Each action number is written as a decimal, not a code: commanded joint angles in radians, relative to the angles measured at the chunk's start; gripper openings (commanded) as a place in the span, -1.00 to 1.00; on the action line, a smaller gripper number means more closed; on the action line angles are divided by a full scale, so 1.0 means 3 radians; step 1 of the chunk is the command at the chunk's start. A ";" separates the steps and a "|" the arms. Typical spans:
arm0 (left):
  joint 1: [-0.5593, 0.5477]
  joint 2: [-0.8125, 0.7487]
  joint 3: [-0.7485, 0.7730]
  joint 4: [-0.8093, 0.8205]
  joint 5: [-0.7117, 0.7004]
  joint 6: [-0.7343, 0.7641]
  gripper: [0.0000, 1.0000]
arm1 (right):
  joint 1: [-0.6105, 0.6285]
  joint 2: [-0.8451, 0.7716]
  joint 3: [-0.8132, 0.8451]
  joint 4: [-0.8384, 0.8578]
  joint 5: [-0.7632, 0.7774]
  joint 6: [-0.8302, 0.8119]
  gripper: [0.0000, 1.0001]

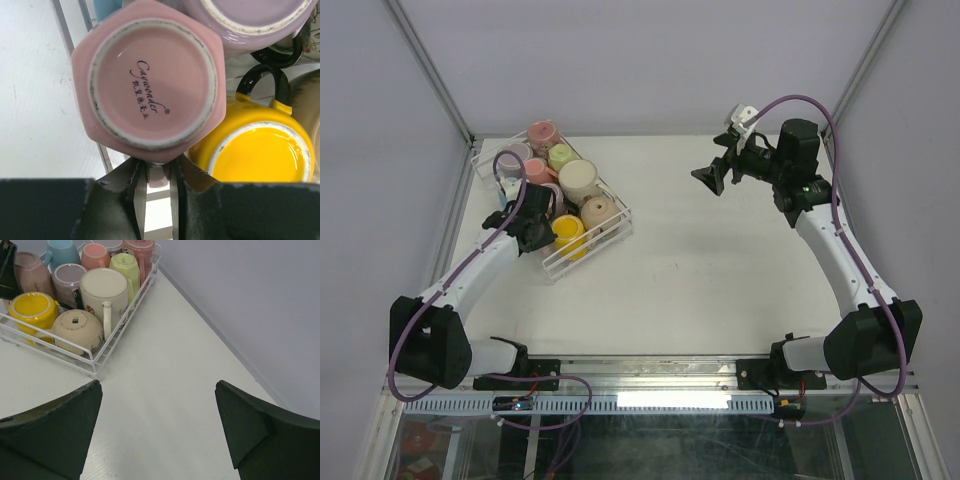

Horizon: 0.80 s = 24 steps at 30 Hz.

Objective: Load the cups into the dish rack
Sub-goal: Place the cup on the dish rack.

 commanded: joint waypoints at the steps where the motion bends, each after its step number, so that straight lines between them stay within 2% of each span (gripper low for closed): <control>1: -0.0001 -0.0148 0.0103 0.0269 0.0013 0.0157 -0.70 | -0.0010 -0.0008 0.0005 0.0084 -0.0024 0.0018 0.96; 10: 0.0042 -0.0377 -0.0272 0.1062 0.0517 0.0546 -0.99 | -0.0012 -0.0046 -0.0029 0.0059 0.0000 0.0002 0.96; 15: 0.0206 -0.0586 -0.0459 0.1339 0.0886 0.0656 -1.00 | -0.0014 -0.0049 -0.0033 0.0065 -0.0023 0.0018 0.96; 24: 0.0396 -0.0958 -0.0677 0.1580 0.1263 0.0674 -1.00 | -0.0011 -0.0054 -0.0049 0.0073 -0.0046 0.0030 0.96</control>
